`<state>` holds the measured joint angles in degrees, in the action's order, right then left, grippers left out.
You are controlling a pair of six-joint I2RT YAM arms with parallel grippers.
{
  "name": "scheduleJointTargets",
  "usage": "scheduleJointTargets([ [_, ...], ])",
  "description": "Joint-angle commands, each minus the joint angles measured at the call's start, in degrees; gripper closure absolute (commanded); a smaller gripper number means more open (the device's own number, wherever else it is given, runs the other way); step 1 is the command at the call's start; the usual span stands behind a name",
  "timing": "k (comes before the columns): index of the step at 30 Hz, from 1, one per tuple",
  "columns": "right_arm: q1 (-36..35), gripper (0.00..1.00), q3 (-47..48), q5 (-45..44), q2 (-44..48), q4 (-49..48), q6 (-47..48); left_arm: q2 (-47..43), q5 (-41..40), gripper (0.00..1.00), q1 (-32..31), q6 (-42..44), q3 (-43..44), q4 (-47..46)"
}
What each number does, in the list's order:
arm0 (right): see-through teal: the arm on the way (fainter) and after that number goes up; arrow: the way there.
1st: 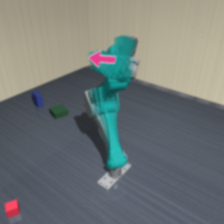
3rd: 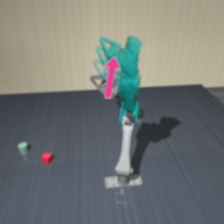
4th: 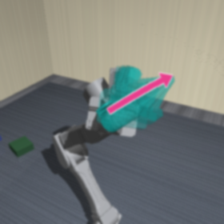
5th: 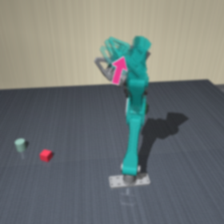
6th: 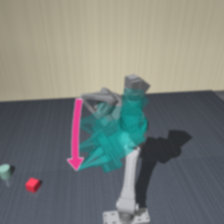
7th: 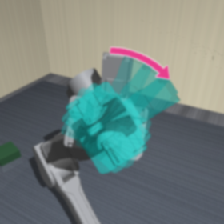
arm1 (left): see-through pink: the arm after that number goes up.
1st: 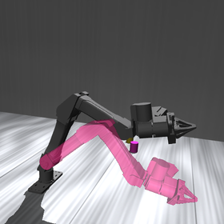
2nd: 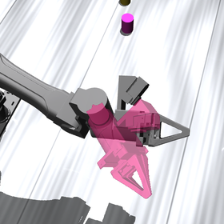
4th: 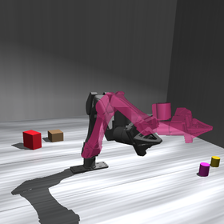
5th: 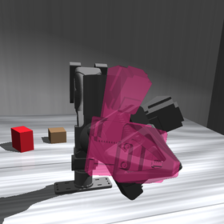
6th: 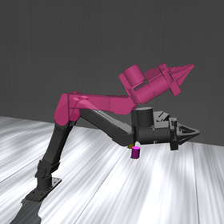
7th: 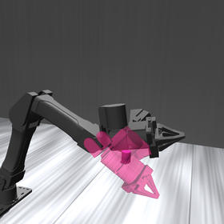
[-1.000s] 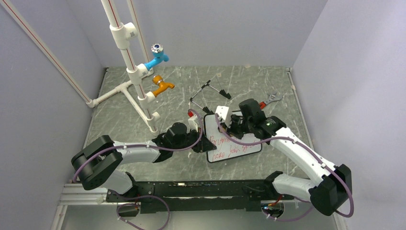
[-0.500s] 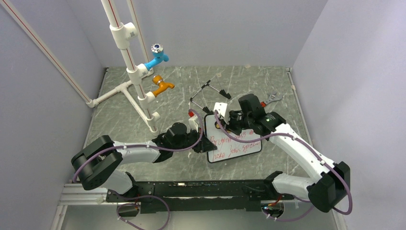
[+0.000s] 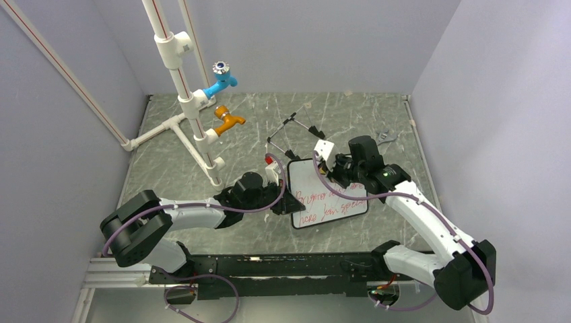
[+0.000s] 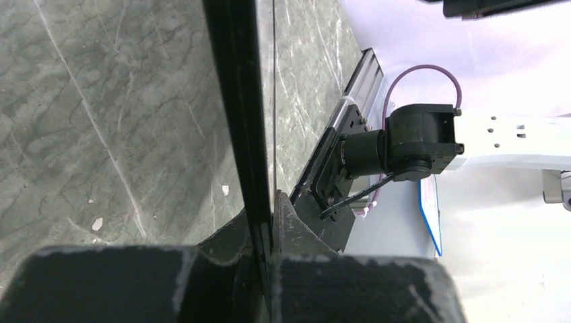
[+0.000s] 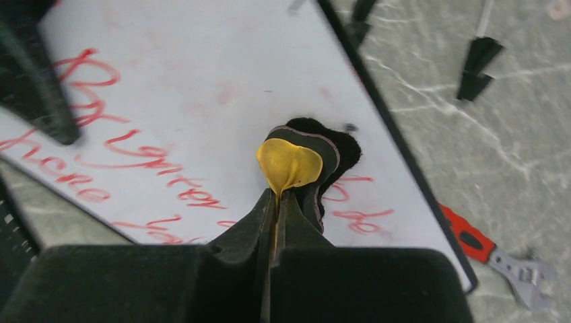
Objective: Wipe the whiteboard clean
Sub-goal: Erase the whiteboard at the center of the board.
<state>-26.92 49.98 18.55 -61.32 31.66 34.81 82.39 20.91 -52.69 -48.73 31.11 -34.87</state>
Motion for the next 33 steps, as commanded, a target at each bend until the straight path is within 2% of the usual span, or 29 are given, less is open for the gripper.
scheduleJointTargets([
  [1, -2.62, 1.0, -0.05, 12.88, 0.02, 6.79, 7.06, -1.63, 6.06, 1.0, -1.54, 4.87, 1.3, -4.91],
  [4, -3.11, 1.0, 2.55, 17.86, -2.14, 7.28, 6.17, -1.66, 6.03, 1.0, -1.56, 4.83, 1.17, -5.17],
  [7, -2.39, 1.0, 5.75, 14.87, -3.5, 5.33, 3.13, -2.02, 5.63, 1.0, -1.56, 4.74, 0.82, -5.46],
  [9, 0.62, 1.0, 6.91, 13.51, -3.53, 3.72, 1.32, -2.31, 5.32, 1.0, -1.55, 4.7, 0.55, -5.55],
  [13, 5.42, 1.0, 4.26, 11.09, -1.8, 0.9, -0.26, -2.61, 5.36, 1.0, -1.58, 4.94, 0.44, -5.27],
  [18, 6.94, 1.0, -1.39, 7.97, 2.13, -1.28, 0.62, -3.82, 5.2, 1.0, -1.54, 5.07, -0.37, -5.13],
  [20, 7.41, 1.0, -2.18, 9.74, 2.94, -0.03, 2.29, -4.07, 5.23, 1.0, -1.46, 4.88, -0.6, -5.65],
  [24, 4.81, 1.0, -0.58, 20.19, 1.28, 6.12, 6.91, -3.79, 5.48, 1.0, -1.45, 4.58, -0.26, -5.82],
  [28, 1.81, 1.0, 1.67, 19.44, -0.86, 5.63, 6.04, -3.04, 5.56, 1.0, -1.48, 4.02, -0.49, -6.59],
  [33, 7.52, 1.0, 5.53, 16.27, -1.45, 1.55, 0.27, -2.82, 5.2, 1.0, -1.45, 3.55, -0.56, -7.03],
])
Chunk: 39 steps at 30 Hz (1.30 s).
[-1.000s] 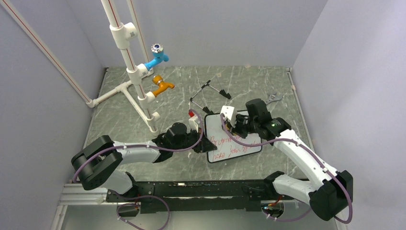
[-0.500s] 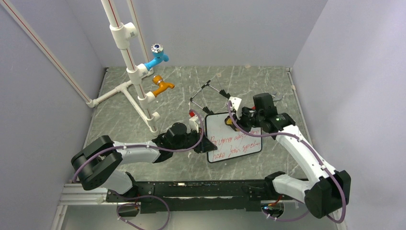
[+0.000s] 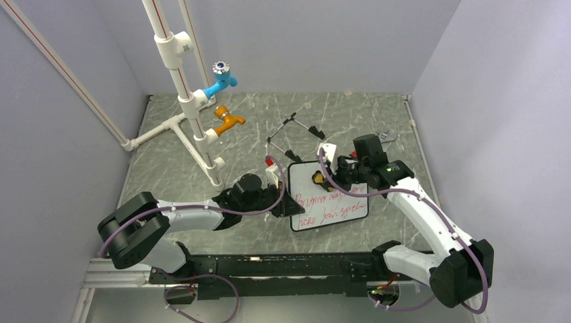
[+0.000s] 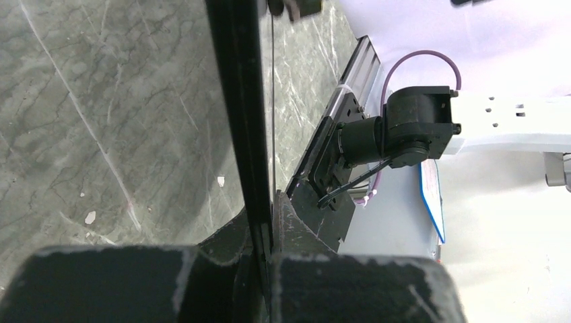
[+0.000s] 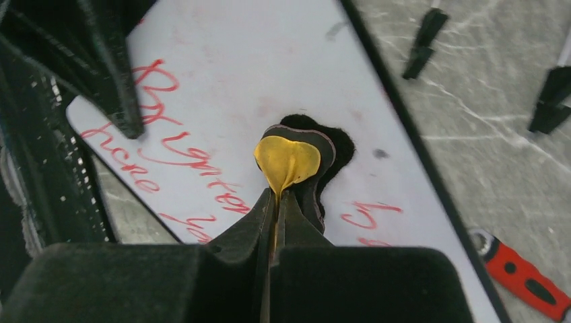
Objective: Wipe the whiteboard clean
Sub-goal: Erase the whiteboard at the center of the board.
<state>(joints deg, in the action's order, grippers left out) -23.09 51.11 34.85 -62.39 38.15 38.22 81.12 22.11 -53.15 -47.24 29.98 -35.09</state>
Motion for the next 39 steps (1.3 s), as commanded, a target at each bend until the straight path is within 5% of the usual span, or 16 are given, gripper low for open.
scheduleJointTargets([
  [1, 4.59, 1.0, 4.65, -1.2, -0.48, -5.27, -3.82, -1.53, 4.04, 1.0, -1.02, 2.07, 0.68, -6.75],
  [8, 6.35, 1.0, 0.82, -10.09, -0.44, -7.23, -4.82, -2.56, 4.22, 1.0, -1.0, 1.81, 0.24, -6.8],
  [17, -2.13, 1.0, -1.69, -1.49, 1.32, 2.52, 5.2, -2.18, 4.26, 1.0, -1.04, 1.37, 0.17, -7.3],
  [27, 7.08, 1.0, 1.26, -16.44, -2.41, -8.84, -6.02, -2.38, 4.26, 1.0, -1.0, 1.49, 0.17, -7.27],
  [39, 0.23, 1.0, -1.7, -0.1, 1.5, 0.46, 3.19, -1.79, 4.62, 1.0, -1.0, 1.61, 0.48, -7.33],
])
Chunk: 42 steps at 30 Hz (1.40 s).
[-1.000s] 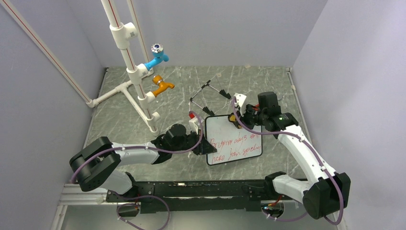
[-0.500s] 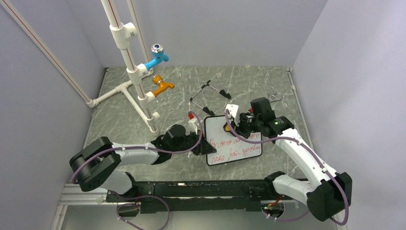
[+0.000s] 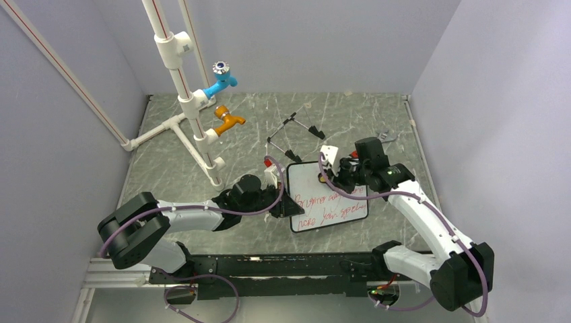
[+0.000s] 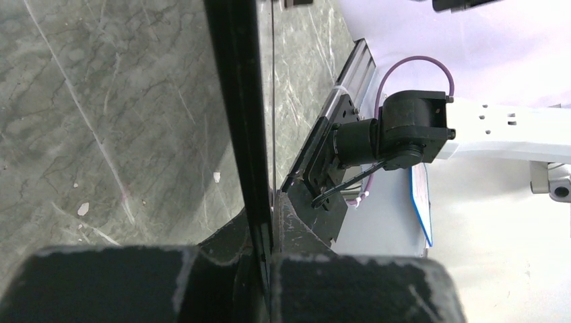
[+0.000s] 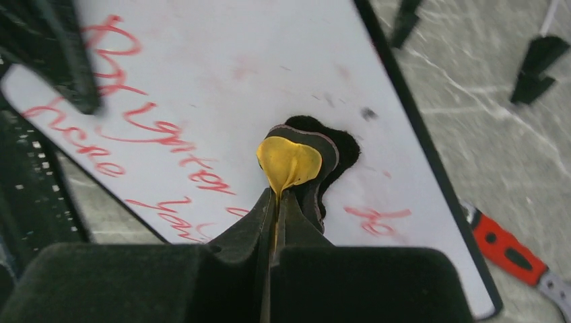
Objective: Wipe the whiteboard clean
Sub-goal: Erase the whiteboard at the center of the board.
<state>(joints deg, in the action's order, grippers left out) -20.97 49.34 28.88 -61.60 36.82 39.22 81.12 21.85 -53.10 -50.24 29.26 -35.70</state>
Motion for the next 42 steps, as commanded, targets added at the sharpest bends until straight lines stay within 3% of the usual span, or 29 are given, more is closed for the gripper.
scheduleJointTargets([
  [1, -1.74, 1.0, 0.58, 3.82, 0.58, 0.51, 0.15, -1.9, 4.73, 1.0, -1.11, 4.62, 1.1, -6.67],
  [6, 5.62, 1.0, 2.57, -4.04, -0.34, -6.18, -5.17, -2.52, 4.35, 1.0, -1.05, 4.74, 0.8, -6.4],
  [10, 7.25, 1.0, 0.9, -6.05, -0.99, -6.19, -4.79, -2.55, 4.35, 1.0, -1.04, 4.78, 0.68, -6.59],
  [12, 7.29, 1.0, -0.63, -4.55, -0.49, -4.7, -3.11, -2.47, 4.36, 1.0, -1.04, 4.79, 0.55, -6.79],
  [15, 6.57, 1.0, -2.37, 4.46, 0.14, 0.54, 0.94, -2.07, 4.63, 1.0, -1.08, 4.8, 0.6, -7.16],
  [18, 1.35, 1.0, -3.5, 8.85, 2.43, 2.89, 3.49, -1.68, 5.0, 1.0, -1.06, 4.74, 0.8, -7.46],
  [22, -0.5, 1.0, -1.82, 8.62, 3.03, 0.5, 1.2, -1.56, 4.92, 1.0, -1.04, 4.47, 0.49, -7.97],
  [25, -0.14, 1.0, 1.38, 2.06, 1.01, -4.48, -3.02, -1.58, 4.71, 1.0, -1.04, 4.37, 0.39, -7.99],
  [29, 4.05, 1.0, 4.22, -1.8, -2.28, -6.3, -5.51, -1.78, 4.59, 1.0, -1.08, 4.18, 0.17, -8.16],
  [33, 6.73, 1.0, 1.16, -2.42, -0.88, -5.96, -3.95, -2.23, 4.3, 1.0, -1.04, 4.36, -0.2, -8.06],
  [38, 6.46, 1.0, -2.13, 5.49, 0.51, 1.58, 2.18, -2.15, 4.45, 1.0, -1.07, 4.53, -0.21, -8.37],
  [42, -0.17, 1.0, -2.66, 8.05, -0.11, 4.81, 3.83, -1.83, 4.85, 1.0, -1.05, 4.62, 0.09, -8.24],
])
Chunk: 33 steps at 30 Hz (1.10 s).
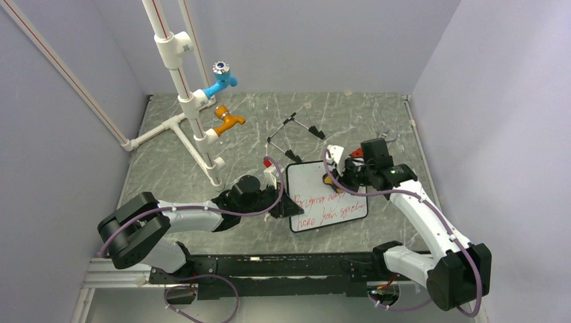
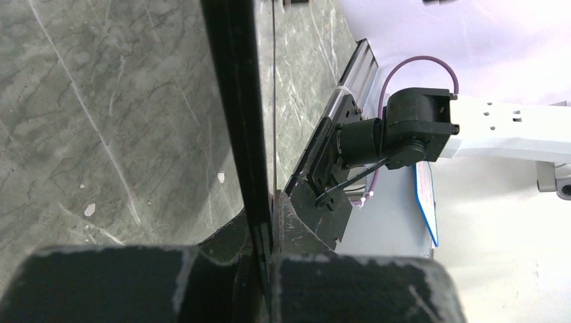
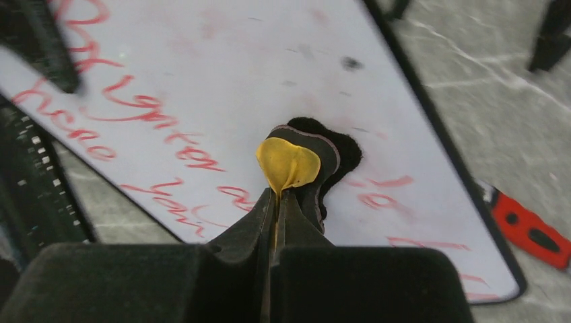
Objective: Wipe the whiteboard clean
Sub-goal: Erase the whiteboard at the center of the board.
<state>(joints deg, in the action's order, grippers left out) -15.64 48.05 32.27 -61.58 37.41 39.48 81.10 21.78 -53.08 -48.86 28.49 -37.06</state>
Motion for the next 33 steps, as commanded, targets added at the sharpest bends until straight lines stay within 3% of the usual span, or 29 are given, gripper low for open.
scheduleJointTargets([
  [1, -6.53, 1.0, -1.16, 4.27, 0.14, 3.35, 3.05, -1.78, 4.94, 1.0, -1.06, 3.22, 0.92, -6.84],
  [12, -2.29, 1.0, 6.34, -10.92, -2.66, -6.52, -7.44, -2.34, 4.12, 1.0, -1.07, 2.98, 0.16, -7.34],
  [21, -0.12, 1.0, 1.41, -12.0, 0.46, -5.19, -5.6, -3.36, 4.12, 1.0, -0.99, 3.92, 0.28, -5.71],
  [25, -2.66, 1.0, 5.24, -11.4, -1.02, -4.49, -5.43, -2.87, 4.65, 1.0, -0.99, 4.17, 0.92, -5.33],
  [33, -15.78, 1.0, 13.03, -6.99, -9.3, -0.93, -4.98, -3.14, 4.21, 1.0, -1.04, 3.91, 0.9, -5.31],
])
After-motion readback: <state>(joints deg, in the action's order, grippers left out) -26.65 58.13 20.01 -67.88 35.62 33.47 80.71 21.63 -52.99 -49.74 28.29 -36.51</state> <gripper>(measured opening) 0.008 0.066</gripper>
